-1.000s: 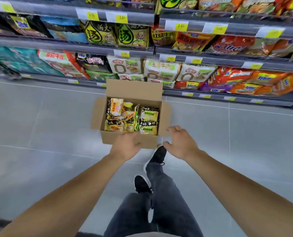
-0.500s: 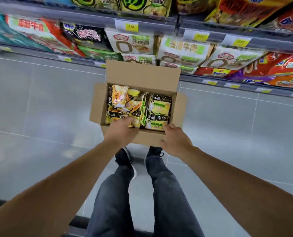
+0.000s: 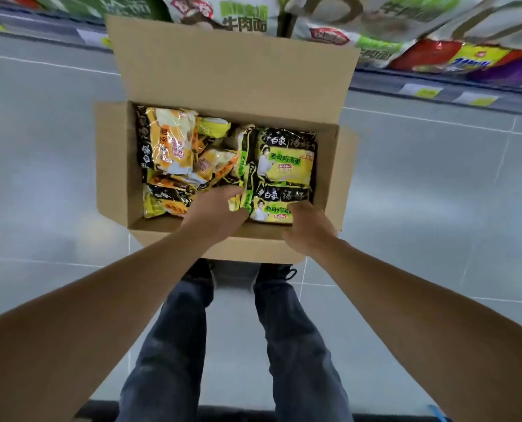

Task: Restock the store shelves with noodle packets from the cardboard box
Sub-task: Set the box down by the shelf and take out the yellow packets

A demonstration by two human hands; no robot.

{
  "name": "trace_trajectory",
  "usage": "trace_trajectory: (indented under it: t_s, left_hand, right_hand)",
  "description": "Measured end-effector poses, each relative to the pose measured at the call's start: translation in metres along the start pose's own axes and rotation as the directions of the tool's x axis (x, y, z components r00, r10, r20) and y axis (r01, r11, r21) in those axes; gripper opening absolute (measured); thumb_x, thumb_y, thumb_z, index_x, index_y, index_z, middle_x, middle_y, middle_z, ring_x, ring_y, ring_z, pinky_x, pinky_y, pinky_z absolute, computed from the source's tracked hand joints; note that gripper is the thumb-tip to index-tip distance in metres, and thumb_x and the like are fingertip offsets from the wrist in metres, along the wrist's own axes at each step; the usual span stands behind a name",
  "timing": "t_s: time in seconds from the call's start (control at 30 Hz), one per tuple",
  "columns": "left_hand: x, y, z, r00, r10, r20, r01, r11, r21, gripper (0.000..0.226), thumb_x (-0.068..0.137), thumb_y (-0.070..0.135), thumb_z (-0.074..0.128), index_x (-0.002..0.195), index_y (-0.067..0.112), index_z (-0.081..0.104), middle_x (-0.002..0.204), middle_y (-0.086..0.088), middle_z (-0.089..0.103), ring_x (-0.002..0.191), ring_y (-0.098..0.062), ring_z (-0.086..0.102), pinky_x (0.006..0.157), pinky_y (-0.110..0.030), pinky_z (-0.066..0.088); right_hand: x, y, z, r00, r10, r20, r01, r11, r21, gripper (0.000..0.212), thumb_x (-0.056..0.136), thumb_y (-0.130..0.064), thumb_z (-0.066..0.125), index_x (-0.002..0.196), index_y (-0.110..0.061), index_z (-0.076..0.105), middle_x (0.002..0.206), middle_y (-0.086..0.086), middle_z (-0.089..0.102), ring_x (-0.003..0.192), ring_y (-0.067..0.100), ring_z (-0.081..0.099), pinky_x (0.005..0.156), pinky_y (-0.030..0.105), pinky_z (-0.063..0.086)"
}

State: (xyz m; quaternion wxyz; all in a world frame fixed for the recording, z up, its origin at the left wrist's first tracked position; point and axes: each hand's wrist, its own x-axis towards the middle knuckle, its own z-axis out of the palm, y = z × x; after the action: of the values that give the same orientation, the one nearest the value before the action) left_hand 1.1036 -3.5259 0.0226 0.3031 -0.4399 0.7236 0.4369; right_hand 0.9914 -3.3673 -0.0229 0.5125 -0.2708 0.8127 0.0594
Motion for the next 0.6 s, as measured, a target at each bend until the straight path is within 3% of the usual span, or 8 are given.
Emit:
trace_trajectory:
  t_s: [0.23,0.33,0.43,0.53,0.6]
  left_hand:
    - [0.088,-0.051,0.033,1.0,-0.003,-0.005,0.002,0.999,-0.046,0.048,0.089,0.029,0.061,0.136,0.03,0.052,0.082,0.013,0.057,0.066,-0.006,0.06,0.058,-0.022,0.05]
    - [0.105,-0.063,0.044,1.0,0.014,-0.023,-0.015,0.999,-0.045,0.041,0.088,0.03,0.062,0.129,0.027,0.058,0.098,0.006,0.065,0.069,-0.007,0.061,0.061,-0.024,0.052]
    - [0.115,-0.075,0.056,1.0,0.015,0.001,-0.015,0.998,-0.066,0.041,0.088,0.028,0.061,0.129,0.025,0.057,0.115,0.007,0.065,0.067,-0.002,0.058,0.055,-0.017,0.042]
    - [0.113,-0.079,0.064,0.999,0.024,0.042,-0.022,0.997,-0.069,0.044,0.088,0.029,0.062,0.131,0.024,0.055,0.129,0.006,0.06,0.091,-0.008,0.059,0.065,-0.021,0.042]
    - [0.11,-0.078,0.068,0.998,0.025,0.063,-0.019,0.996,-0.089,0.045,0.087,0.027,0.064,0.131,0.024,0.055,0.131,0.006,0.059,0.102,-0.01,0.058,0.076,-0.024,0.041]
  right_hand:
    - [0.1,0.002,0.037,0.996,0.025,-0.087,-0.034,0.994,-0.108,0.064,0.081,-0.02,0.062,0.141,-0.016,0.039,0.147,0.004,0.033,0.136,0.03,0.03,0.11,0.042,0.032]
    - [0.112,0.006,0.046,0.991,0.072,-0.11,-0.085,0.989,-0.119,0.067,0.077,-0.011,0.063,0.139,-0.013,0.037,0.143,0.008,0.035,0.132,0.032,0.034,0.106,0.043,0.038]
    - [0.111,0.013,0.058,0.983,0.013,-0.183,-0.052,0.977,-0.208,0.073,0.076,-0.015,0.069,0.14,-0.017,0.033,0.141,0.008,0.036,0.13,0.032,0.036,0.104,0.043,0.038]
    - [0.106,0.021,0.061,0.983,0.057,-0.177,-0.086,0.983,-0.163,0.073,0.077,-0.019,0.073,0.138,-0.021,0.033,0.137,0.006,0.036,0.12,0.031,0.046,0.095,0.041,0.042]
    - [0.101,0.026,0.063,0.991,0.07,-0.11,-0.092,0.973,-0.21,0.057,0.082,-0.022,0.069,0.133,-0.023,0.043,0.13,0.004,0.044,0.113,0.031,0.052,0.091,0.039,0.043]
